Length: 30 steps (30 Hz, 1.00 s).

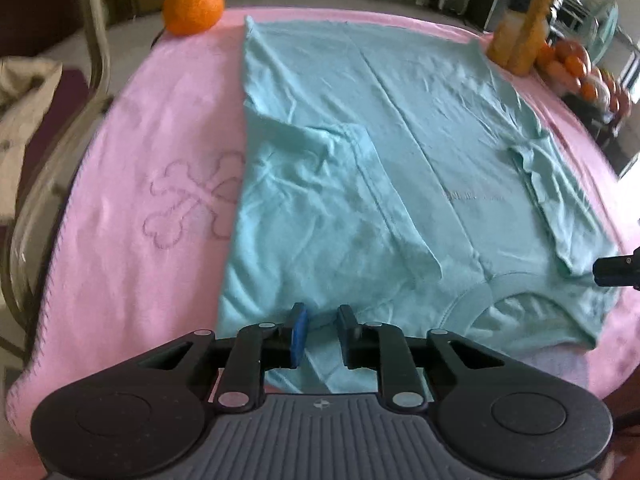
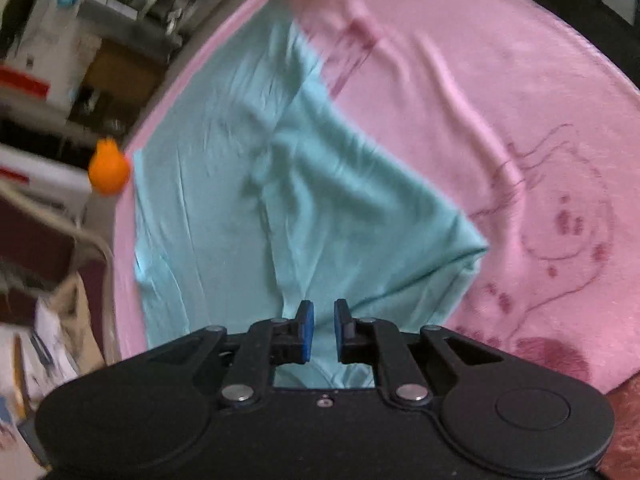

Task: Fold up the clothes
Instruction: 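Press the folded side flat with the left tool near the hem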

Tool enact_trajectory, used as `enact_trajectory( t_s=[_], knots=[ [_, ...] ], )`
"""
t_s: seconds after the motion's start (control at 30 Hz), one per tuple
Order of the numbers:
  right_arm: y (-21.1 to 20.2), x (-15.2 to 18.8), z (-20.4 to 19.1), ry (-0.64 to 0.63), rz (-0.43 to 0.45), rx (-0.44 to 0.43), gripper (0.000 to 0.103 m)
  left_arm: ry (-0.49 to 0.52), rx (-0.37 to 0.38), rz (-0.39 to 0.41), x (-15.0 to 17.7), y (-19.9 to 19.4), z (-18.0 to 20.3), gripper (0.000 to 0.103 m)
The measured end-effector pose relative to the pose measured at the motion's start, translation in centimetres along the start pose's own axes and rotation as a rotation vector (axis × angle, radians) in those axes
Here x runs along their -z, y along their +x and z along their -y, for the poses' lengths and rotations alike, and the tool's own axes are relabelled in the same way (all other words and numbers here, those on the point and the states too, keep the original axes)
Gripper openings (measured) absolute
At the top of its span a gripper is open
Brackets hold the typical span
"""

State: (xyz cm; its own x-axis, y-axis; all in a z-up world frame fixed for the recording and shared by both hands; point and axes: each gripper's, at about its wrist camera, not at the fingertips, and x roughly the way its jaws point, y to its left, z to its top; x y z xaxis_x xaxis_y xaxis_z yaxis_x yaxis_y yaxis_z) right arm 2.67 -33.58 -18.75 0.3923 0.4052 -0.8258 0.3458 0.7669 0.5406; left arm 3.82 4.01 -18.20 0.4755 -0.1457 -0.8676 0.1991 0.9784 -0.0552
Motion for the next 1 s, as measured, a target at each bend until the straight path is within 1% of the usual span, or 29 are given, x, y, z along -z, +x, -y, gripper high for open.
enact_trajectory(
  t_s=[0.03,0.07,0.1,0.13,0.17,0.2,0.23,0.3,0.4,0.5,0.57,0.63,0.7,0.73,0.8,0.9,0.97,1.0],
  knots=[
    [0.4,0.2,-0.3,-0.021,-0.018,0.038,0.012,0.008,0.009,-0.005,0.0,0.0,0.2,0.045],
    [0.6,0.5,-0.4,-0.035,-0.025,0.068,0.011,0.015,0.019,-0.011,-0.1,0.1,0.3,0.052],
    [0.6,0.5,-0.6,-0.045,-0.024,0.073,0.012,0.035,0.017,-0.027,-0.3,0.4,0.6,0.070],
    [0.6,0.5,-0.8,-0.053,-0.024,0.076,0.012,0.056,0.015,-0.046,-0.5,0.7,1.0,0.093],
    [0.6,0.7,-0.9,-0.055,-0.025,0.078,0.012,0.073,-0.005,-0.063,-0.7,1.1,1.3,0.101],
    [0.5,0.8,-0.8,-0.053,-0.025,0.077,0.012,0.082,-0.029,-0.072,-0.9,1.4,1.5,0.099],
    [0.5,0.8,-0.7,-0.050,-0.025,0.076,0.012,0.084,-0.035,-0.080,-1.1,1.6,1.6,0.099],
    [0.5,1.0,-0.6,-0.044,-0.025,0.074,0.012,0.069,-0.022,-0.096,-1.6,2.0,1.3,0.102],
    [0.9,0.6,-0.7,-0.055,-0.026,0.081,0.015,0.057,-0.041,-0.105,-2.1,2.6,1.1,0.103],
    [1.0,0.7,-0.6,-0.054,-0.027,0.076,0.019,0.042,-0.060,-0.107,-2.4,2.7,1.3,0.103],
    [1.0,0.8,-0.5,-0.052,-0.028,0.072,0.019,0.016,-0.068,-0.085,-2.4,2.7,1.5,0.103],
    [1.1,0.8,-0.4,-0.051,-0.028,0.068,0.019,0.030,-0.078,-0.049,-2.2,2.6,1.7,0.103],
    [1.1,0.8,-0.5,-0.051,-0.028,0.066,0.020,0.038,-0.090,-0.057,-2.4,2.6,2.0,0.103],
    [1.0,0.8,-0.5,-0.051,-0.028,0.063,0.021,0.039,-0.098,-0.077,-2.7,2.7,2.1,0.103],
    [1.1,0.8,-0.6,-0.050,-0.028,0.060,0.023,0.057,-0.102,-0.128,-3.6,3.0,2.3,0.103],
    [1.2,0.8,-0.7,-0.049,-0.028,0.057,0.024,0.050,-0.095,-0.101,-3.0,2.8,2.0,0.103],
    [1.1,0.8,-0.7,-0.048,-0.029,0.052,0.026,0.014,-0.075,-0.096,-2.6,2.9,1.4,0.103],
    [1.1,0.8,-0.7,-0.046,-0.029,0.053,0.026,0.015,-0.071,-0.102,-2.7,2.9,1.3,0.103]
  ],
)
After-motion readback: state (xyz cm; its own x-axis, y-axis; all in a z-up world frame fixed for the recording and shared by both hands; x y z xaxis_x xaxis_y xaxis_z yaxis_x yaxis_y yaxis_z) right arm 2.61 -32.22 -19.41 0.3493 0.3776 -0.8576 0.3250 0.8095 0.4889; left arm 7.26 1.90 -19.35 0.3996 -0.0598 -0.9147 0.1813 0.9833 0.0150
